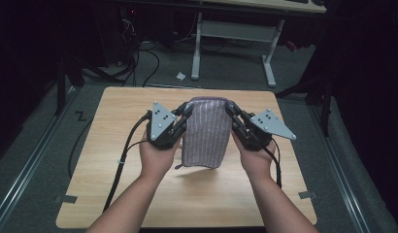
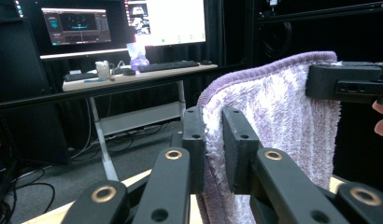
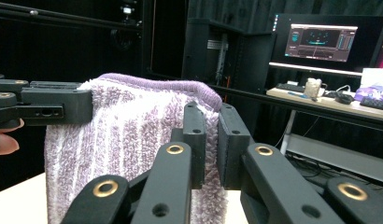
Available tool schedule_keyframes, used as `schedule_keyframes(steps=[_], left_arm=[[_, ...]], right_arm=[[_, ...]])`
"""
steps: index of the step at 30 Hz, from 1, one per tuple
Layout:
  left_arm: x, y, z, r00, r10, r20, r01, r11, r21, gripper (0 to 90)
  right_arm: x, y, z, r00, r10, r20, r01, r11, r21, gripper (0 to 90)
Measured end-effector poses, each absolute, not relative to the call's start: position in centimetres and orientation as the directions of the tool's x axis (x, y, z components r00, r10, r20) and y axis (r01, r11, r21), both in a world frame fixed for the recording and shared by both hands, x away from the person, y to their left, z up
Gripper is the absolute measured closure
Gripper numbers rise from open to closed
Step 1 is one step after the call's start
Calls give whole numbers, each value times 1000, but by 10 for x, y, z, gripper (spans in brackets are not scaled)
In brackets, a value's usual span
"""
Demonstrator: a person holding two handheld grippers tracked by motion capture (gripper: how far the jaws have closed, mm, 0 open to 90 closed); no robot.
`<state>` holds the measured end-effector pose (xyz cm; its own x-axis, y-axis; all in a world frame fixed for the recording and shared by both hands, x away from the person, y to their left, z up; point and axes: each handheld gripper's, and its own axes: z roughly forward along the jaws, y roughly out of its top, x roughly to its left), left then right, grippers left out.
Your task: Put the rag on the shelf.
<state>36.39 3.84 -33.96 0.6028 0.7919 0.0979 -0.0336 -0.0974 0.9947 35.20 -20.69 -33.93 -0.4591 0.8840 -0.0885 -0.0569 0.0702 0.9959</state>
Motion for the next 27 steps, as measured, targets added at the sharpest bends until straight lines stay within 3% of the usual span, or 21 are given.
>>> schedule_keyframes(steps=[19, 27], left_arm=[[414, 39, -321, 584, 801, 136, -59, -125, 990, 803], [429, 48, -322, 562, 821, 96, -29, -97, 995, 803]], right_arm=[[396, -204, -322, -423, 901, -94, -59, 77, 995, 842], [417, -192, -319, -436, 896, -81, -34, 74, 997, 842]])
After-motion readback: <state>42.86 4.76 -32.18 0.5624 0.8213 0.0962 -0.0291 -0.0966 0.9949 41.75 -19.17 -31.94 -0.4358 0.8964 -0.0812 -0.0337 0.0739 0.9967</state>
